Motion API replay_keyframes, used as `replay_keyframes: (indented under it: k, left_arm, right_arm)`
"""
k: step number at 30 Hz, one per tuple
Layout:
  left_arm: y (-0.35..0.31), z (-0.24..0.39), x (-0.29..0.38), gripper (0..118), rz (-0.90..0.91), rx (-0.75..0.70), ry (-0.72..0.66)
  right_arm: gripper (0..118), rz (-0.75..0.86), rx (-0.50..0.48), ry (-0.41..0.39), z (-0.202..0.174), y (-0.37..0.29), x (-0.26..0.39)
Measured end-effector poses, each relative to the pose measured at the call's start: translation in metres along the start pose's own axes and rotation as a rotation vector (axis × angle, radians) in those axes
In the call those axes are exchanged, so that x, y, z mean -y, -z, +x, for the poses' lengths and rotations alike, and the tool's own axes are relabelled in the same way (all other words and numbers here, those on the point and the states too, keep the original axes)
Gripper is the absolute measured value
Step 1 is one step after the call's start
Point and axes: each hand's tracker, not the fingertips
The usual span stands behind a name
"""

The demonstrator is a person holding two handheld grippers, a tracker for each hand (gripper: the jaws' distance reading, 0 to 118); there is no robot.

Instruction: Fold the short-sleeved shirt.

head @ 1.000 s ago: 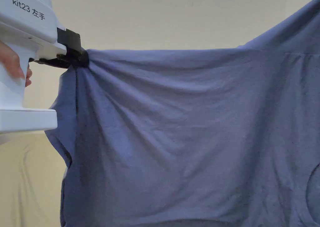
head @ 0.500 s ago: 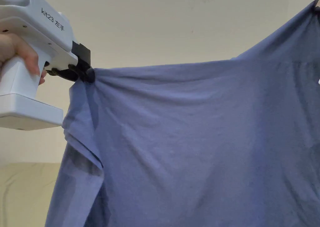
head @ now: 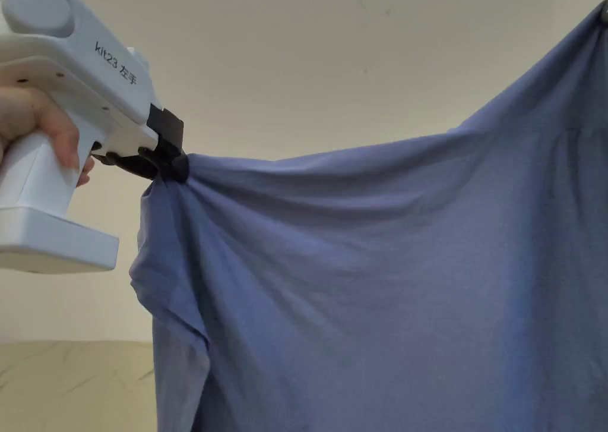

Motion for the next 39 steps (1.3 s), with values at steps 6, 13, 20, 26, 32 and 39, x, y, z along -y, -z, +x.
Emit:
replay_keyframes:
  k: [6,13,20,26,32,39]
  left_arm:
    - [-0.056,-0.008,0.109,3,-0.036,0.122,-0.012]
    - [-0.124,0.006,0.326,3,-0.180,0.122,-0.001]
    - [-0.190,0.012,0.483,3,-0.349,0.013,-0.092]
    - [-0.232,0.016,0.551,3,-0.428,-0.059,-0.131]
    - [-0.234,0.026,0.570,3,-0.481,-0.072,-0.081]
    - [-0.237,0.006,0.565,98,-0.552,-0.035,-0.310]
  right_arm:
    - [0,-0.135,0.049,0.082,0.016,-0.119,0.067]
    - [0,-0.346,0.155,0.008,0.000,-0.309,0.185]
    - [0,-0.619,0.250,-0.082,-0.021,-0.438,0.257]
    - [1,-0.826,0.364,-0.179,-0.037,-0.495,0.284]
    - [1,-0.906,0.403,-0.215,-0.038,-0.517,0.301]
    - [66,-0.894,0.398,-0.204,-0.041,-0.517,0.294]
